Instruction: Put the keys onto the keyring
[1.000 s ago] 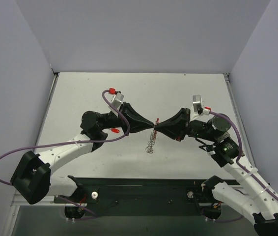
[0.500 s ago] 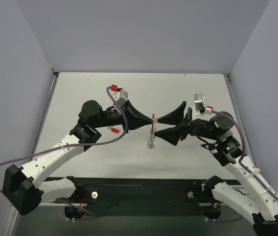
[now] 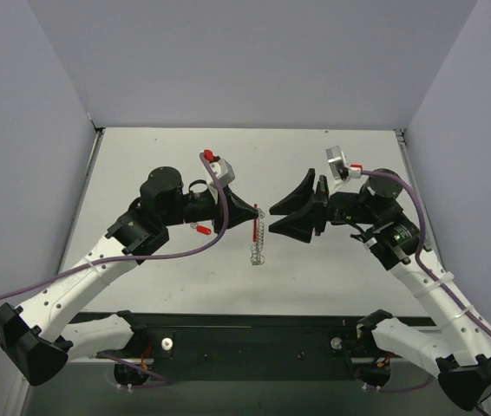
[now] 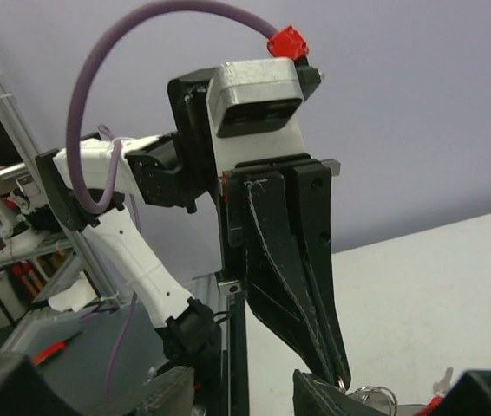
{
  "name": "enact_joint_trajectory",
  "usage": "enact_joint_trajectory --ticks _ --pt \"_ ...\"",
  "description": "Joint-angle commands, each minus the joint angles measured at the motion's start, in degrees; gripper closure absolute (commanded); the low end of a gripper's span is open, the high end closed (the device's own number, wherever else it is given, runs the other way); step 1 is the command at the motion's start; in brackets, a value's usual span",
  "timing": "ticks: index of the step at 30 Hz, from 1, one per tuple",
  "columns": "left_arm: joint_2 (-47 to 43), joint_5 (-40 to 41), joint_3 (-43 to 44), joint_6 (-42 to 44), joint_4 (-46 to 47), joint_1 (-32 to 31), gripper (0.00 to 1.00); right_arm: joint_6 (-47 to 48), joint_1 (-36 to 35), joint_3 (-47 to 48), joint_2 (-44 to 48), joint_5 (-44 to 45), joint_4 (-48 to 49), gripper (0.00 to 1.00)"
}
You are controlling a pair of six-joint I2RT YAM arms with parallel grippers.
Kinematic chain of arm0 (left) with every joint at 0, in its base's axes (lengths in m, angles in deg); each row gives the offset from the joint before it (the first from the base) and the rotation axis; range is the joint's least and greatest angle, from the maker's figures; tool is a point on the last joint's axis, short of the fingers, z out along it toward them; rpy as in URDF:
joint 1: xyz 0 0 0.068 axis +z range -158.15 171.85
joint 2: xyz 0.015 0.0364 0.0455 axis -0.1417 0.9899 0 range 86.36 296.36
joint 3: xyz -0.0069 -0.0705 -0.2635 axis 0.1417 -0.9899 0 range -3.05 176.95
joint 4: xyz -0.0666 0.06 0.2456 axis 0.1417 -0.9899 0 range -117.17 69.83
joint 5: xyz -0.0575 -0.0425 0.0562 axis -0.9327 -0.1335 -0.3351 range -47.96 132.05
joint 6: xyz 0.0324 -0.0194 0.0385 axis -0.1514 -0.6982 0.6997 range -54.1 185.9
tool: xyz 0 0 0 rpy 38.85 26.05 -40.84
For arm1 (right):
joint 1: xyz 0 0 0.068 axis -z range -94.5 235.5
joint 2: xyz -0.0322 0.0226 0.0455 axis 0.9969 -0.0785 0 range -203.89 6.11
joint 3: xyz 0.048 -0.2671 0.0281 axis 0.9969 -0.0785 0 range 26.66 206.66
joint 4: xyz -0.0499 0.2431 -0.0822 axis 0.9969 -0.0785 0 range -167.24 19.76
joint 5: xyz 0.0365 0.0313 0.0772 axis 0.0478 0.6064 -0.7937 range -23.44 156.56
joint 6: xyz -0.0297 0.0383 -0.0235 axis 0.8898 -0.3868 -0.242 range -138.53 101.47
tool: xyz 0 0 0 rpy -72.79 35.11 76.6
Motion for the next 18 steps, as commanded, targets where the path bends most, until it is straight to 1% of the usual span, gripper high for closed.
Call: enact_joint_trajectory --ticks 1,4,9,13,18 --pt "-1.82 2.70 3.70 2.86 -4.28 -0.38 1.00 3.54 -1.21 3.69 -2.62 -4.30 -3.83 0.56" --pt "-2.09 1.92 3.88 2.86 -4.28 -0.56 1.00 4.33 -1.21 3.96 -4.03 -2.72 -5.68 0.61" --pt "-2.09 -0.28 3.97 3.39 -4.54 -0.82 1.00 6.09 -1.30 4.13 -5.09 -0.52 -7.88 0.64" --pt "-2.09 -2.74 4.23 3.65 -4.19 -0.82 1.00 7.67 -1.39 4.49 -5.53 1.15 -9.99 0.70" --pt "-1.83 -3.71 4.41 3.65 -3.66 -1.26 1.00 8.55 -2.62 4.66 -6.40 2.20 -10.87 0.73"
